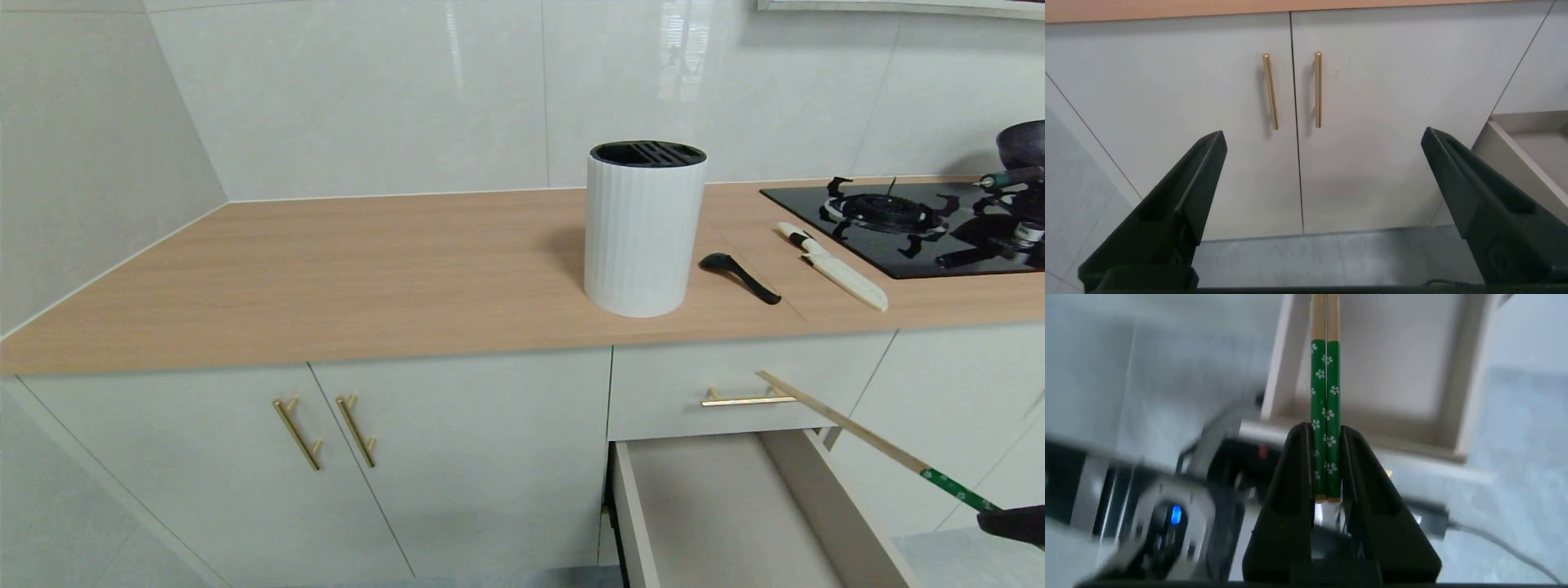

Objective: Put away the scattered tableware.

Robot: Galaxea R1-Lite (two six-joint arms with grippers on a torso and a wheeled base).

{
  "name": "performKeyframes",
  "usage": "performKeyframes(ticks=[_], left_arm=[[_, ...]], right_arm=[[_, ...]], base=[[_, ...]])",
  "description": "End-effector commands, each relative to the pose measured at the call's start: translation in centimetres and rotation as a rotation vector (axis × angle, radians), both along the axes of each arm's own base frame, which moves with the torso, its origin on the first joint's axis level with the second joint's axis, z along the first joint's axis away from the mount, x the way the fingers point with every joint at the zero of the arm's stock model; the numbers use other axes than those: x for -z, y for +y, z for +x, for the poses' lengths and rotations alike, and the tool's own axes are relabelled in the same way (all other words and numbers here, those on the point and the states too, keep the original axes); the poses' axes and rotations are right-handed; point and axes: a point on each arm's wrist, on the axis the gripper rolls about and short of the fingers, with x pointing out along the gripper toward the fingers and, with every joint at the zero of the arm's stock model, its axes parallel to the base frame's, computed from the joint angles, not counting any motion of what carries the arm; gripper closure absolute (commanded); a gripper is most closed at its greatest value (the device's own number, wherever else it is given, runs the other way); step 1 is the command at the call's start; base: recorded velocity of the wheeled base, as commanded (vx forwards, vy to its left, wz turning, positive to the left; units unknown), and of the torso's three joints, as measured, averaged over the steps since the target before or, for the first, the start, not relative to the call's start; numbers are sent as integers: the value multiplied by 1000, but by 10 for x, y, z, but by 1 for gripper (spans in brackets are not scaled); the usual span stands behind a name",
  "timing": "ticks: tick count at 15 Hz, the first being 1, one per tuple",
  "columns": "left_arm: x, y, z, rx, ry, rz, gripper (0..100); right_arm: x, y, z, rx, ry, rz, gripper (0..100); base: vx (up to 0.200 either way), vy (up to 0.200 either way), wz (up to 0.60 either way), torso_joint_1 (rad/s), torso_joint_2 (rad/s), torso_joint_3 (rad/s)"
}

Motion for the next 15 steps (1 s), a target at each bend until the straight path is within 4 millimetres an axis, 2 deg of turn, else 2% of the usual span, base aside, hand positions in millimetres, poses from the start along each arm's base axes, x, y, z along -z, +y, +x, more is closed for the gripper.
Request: performKeyframes(ticks=[1,5,6,8,11,15], left_arm=[[0,0,0,0,1,0,0],[0,0,0,0,1,0,0],[0,0,0,0,1,0,0],[0,0,0,0,1,0,0],[0,0,0,0,1,0,0],[0,0,0,0,1,0,0]], right_arm=[[18,8,16,-18,117,-38,100],[56,25,60,13,356,-84,100],[75,32,79,46,444,-103,100],[90,37,90,48,486,-118,100],[104,38,94,50,431,-101,100],[106,38,94,54,414,-91,100]], base=[[0,0,0,0,0,0],[0,0,0,0,0,0],[0,0,0,0,0,0],[0,0,0,0,0,0],[0,0,0,0,0,0],[0,0,0,-12,23,16]])
